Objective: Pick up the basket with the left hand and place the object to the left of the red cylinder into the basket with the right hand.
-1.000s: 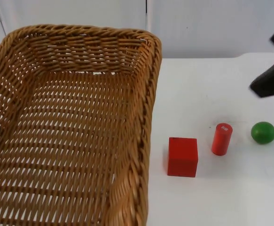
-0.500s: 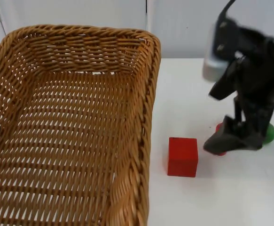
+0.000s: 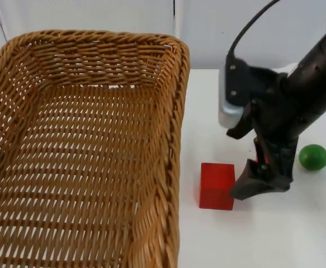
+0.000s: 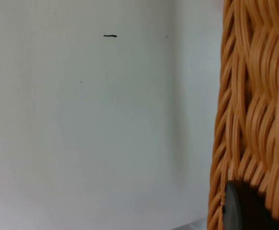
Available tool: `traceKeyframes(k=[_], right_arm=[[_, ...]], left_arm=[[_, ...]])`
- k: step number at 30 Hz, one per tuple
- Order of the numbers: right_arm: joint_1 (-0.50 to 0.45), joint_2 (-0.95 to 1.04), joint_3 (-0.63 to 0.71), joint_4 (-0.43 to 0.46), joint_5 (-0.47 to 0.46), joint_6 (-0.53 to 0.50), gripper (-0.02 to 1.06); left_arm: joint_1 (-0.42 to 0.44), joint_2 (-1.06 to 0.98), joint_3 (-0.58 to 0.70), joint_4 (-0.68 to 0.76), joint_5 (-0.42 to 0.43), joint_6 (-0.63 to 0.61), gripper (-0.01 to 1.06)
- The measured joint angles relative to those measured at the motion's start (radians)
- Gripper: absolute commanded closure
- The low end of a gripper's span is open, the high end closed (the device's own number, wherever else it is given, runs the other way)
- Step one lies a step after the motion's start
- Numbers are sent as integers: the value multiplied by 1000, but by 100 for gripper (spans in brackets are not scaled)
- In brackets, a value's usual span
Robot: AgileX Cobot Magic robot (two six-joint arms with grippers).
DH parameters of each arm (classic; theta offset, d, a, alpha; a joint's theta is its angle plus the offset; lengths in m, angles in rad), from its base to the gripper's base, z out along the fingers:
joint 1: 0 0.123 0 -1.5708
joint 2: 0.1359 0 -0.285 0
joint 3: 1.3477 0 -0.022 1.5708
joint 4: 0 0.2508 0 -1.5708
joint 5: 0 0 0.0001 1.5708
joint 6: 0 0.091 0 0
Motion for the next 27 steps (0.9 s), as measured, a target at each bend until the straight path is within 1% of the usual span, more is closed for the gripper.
traceKeyframes(k=[10,15,27], right_arm=[[21,122,-70,32,0,-52,3],[32,169,-77,36,-11,-53,3],[41,184,-81,40,-27,-53,3]], left_arm=[[0,0,0,0,0,0,105],[0,0,0,0,0,0,105],[0,0,0,0,0,-3,105]])
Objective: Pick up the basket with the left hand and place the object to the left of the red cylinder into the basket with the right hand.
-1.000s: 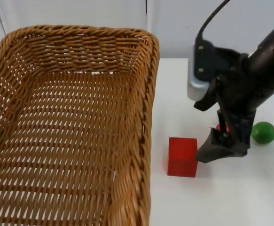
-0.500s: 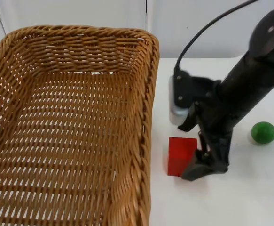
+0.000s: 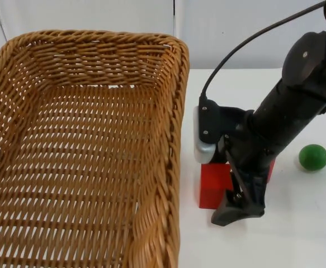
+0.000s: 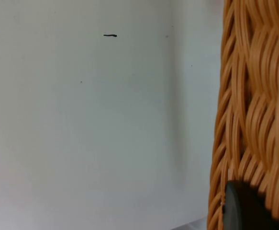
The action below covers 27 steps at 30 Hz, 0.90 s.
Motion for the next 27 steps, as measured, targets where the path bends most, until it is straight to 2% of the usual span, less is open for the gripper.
traceKeyframes(k=[4,6,8,9,14,15,19,20,21,23,27], right_arm=[[0,0,0,0,-6,0,4],[0,0,0,0,-9,2,9],[0,0,0,0,-11,4,19],[0,0,0,0,-14,4,19],[0,0,0,0,-24,9,50],[0,0,0,0,-26,9,50],[0,0,0,0,-32,11,81],[0,0,0,0,-33,11,81],[0,0,0,0,-33,11,92],[0,0,0,0,-33,13,104],[0,0,0,0,-34,15,105]], left_arm=[[0,0,0,0,0,-2,105],[0,0,0,0,0,-2,105],[0,0,0,0,0,-2,105],[0,0,0,0,0,-2,105],[0,0,0,0,0,-4,105],[0,0,0,0,0,-4,105],[0,0,0,0,0,-4,105],[0,0,0,0,0,-4,105],[0,0,0,0,0,-4,105],[0,0,0,0,0,-4,105],[0,0,0,0,0,-4,105]])
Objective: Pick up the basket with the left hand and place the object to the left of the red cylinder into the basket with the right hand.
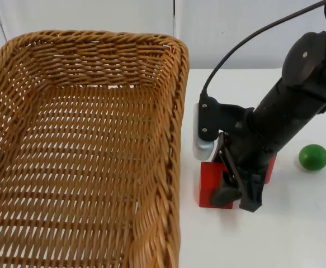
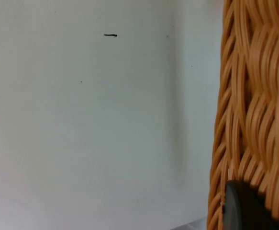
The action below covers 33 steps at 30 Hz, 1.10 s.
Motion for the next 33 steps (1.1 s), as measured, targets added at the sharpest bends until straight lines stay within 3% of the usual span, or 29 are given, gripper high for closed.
traceKeyframes(k=[16,19,22,25,33], right_arm=[[0,-255,0,-12,65,65,105],[0,-289,0,-57,95,96,105],[0,-327,0,-200,146,208,105],[0,-337,0,-246,180,247,105],[0,-412,0,-270,285,289,105]], left_arm=[[0,0,0,0,-3,0,105],[0,0,0,0,-3,0,105],[0,0,0,0,-3,0,105],[0,0,0,0,-3,0,105],[0,0,0,0,-6,0,105]])
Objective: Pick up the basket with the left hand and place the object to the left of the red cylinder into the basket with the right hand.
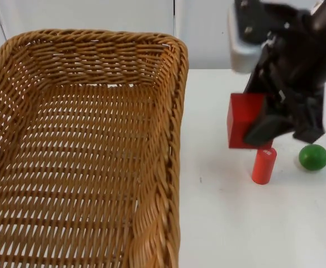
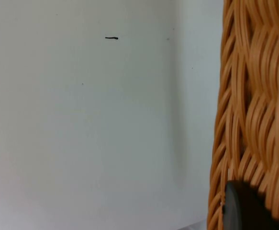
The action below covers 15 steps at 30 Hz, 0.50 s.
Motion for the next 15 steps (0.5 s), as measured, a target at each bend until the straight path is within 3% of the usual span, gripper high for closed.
traceKeyframes(k=[9,15], right_arm=[[0,-190,0,2,45,94,105],[0,-300,0,36,49,104,105]], left_arm=[[0,0,0,0,0,0,105],[0,0,0,0,0,0,105]])
